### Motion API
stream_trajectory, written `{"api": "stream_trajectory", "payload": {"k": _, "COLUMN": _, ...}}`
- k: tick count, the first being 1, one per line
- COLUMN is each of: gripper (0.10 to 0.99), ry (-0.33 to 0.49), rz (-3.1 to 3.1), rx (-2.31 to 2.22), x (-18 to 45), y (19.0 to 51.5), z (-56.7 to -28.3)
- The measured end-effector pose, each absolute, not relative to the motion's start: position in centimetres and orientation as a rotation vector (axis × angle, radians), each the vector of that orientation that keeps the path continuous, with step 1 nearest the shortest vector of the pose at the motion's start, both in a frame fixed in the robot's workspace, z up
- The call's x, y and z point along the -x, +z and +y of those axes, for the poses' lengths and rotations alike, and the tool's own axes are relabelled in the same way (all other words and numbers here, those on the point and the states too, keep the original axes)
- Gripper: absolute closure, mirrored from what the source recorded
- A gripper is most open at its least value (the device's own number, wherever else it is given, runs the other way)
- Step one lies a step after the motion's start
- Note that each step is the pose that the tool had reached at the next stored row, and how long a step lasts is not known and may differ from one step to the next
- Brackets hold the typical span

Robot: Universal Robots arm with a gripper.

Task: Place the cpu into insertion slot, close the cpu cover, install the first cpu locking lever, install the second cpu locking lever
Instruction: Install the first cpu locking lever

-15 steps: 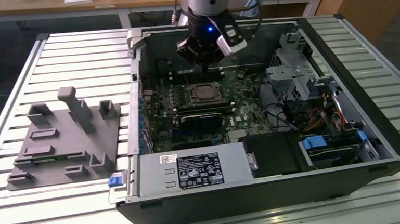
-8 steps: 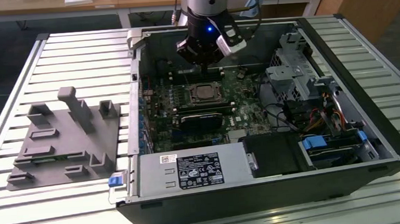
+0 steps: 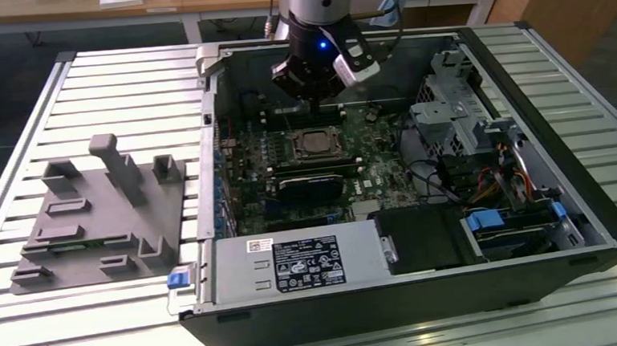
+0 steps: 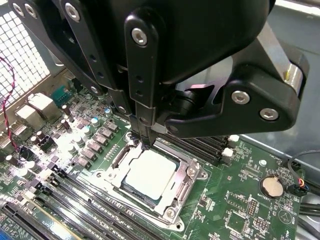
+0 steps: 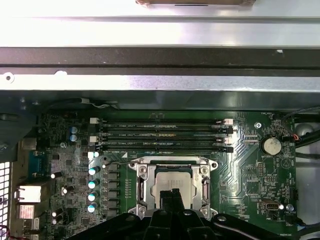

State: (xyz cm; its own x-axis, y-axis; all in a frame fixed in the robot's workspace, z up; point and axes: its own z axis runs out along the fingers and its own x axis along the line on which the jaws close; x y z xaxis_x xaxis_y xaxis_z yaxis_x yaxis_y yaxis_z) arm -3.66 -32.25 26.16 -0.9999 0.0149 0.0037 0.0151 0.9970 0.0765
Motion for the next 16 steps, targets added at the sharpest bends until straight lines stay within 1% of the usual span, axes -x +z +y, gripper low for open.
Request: {"api": "stream_trajectory", "payload": {"k": 16, "gripper": 0.980, "ry": -0.120, "rz": -3.136, "rx": 0.024, "x": 3.86, "y": 26.16, "z": -32.25}}
